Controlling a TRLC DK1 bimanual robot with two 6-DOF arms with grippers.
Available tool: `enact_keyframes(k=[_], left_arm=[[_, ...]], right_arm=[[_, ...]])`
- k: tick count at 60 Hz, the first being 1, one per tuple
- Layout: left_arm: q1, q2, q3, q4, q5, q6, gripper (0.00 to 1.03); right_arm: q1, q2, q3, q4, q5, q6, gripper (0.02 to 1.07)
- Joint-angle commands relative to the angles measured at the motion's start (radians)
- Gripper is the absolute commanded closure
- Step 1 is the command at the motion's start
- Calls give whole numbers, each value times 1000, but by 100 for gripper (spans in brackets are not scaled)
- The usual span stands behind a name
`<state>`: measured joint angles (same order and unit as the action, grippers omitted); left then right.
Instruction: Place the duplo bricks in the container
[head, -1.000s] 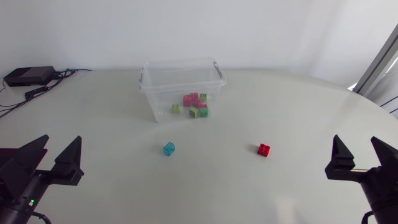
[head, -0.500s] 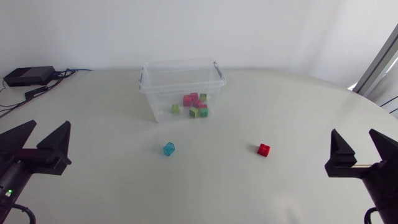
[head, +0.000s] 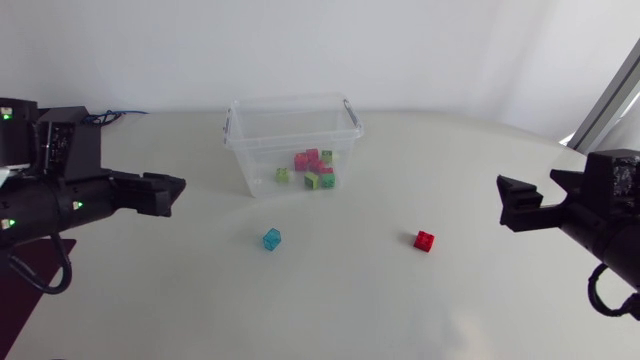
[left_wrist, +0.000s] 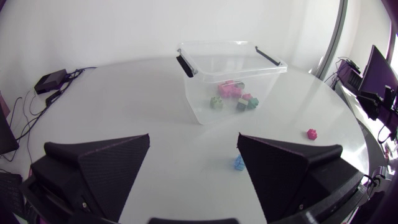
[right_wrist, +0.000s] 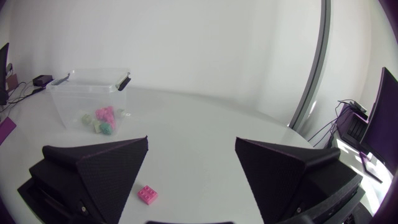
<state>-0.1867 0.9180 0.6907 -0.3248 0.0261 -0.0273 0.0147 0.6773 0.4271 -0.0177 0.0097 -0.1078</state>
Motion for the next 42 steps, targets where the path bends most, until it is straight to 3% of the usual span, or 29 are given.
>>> enact_keyframes(k=[1, 10, 12, 20, 29, 39, 42], left_arm=[[-17, 120, 92, -42, 9, -14, 5], [-66, 397, 260, -158, 8, 148, 6], [-86, 479, 319, -212, 9, 231, 6], [-140, 639, 388, -226, 43, 326, 6], [-194, 777, 451, -260, 48, 343, 8], [-243, 906, 507, -269, 48, 340, 8], [-250, 926, 524, -275, 48, 339, 8]], right_arm=[[8, 87, 47, -21, -5, 17, 6], [7, 252, 148, -91, -13, 59, 6], [5, 295, 179, -122, -25, 68, 6], [-7, 450, 299, -234, -105, 71, 6], [-18, 553, 364, -258, -122, 63, 6], [2, 685, 476, -458, -122, -273, 6], [2, 702, 480, -461, -122, -286, 6]])
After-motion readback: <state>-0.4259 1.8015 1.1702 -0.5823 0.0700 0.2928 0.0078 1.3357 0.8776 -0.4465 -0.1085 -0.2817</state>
